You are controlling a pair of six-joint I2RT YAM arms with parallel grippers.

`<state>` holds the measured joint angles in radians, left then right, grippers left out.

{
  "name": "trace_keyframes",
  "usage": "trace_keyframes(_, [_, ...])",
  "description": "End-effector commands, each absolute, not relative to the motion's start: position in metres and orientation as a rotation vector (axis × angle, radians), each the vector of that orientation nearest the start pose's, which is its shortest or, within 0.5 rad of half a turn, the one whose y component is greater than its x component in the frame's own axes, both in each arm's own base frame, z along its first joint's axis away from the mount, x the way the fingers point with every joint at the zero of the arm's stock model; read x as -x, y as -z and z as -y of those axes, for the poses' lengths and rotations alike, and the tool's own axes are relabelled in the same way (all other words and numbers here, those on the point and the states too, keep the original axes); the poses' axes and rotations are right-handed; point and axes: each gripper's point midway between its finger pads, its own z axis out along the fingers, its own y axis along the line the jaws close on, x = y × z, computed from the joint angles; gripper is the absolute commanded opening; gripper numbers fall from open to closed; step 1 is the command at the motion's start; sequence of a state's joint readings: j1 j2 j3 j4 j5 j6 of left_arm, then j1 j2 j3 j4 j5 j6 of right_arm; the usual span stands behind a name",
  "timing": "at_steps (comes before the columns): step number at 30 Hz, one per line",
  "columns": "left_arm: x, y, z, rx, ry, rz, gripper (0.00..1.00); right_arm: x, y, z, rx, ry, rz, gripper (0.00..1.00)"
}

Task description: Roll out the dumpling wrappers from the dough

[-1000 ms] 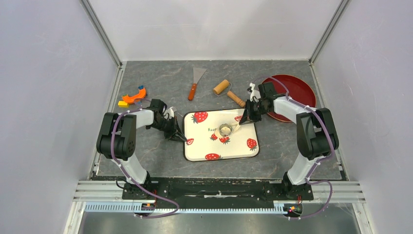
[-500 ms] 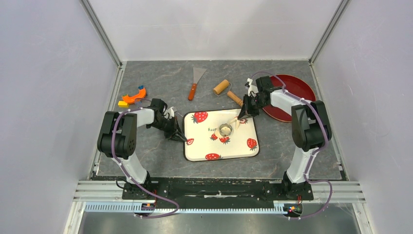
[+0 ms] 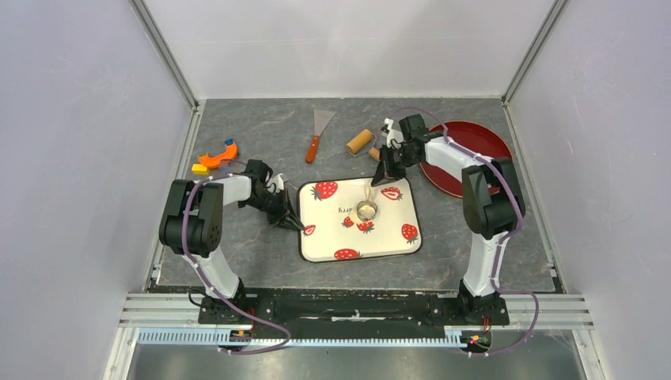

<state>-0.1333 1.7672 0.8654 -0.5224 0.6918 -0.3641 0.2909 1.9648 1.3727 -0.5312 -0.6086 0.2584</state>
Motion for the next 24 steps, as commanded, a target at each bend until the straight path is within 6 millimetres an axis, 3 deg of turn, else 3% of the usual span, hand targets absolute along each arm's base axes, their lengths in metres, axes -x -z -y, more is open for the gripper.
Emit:
trace_keyframes(1, [-0.242,0.006,0.147,0.305,0.951,-3.027,0.02,-0.371,-0.080,-0.257,0.315,-1.059,-2.654,0.05])
trace_keyframes(8, [-0.243,0.007,0.148,0.302,0.955,-3.031,0.02,-0.354,-0.090,-0.306,0.441,-1.138,-2.639,0.05])
trace_keyframes(13, [-0.244,0.008,0.149,0.299,0.962,-3.032,0.02,-0.334,-0.098,-0.330,0.505,-1.199,-2.632,0.05])
trace_keyframes(17, [-0.245,0.008,0.149,0.294,0.965,-3.031,0.02,-0.321,-0.109,-0.339,0.532,-1.232,-2.614,0.05])
trace_keyframes(24, [-0.245,0.008,0.150,0.291,0.971,-3.035,0.02,-0.299,-0.124,-0.337,0.567,-1.269,-2.599,0.05])
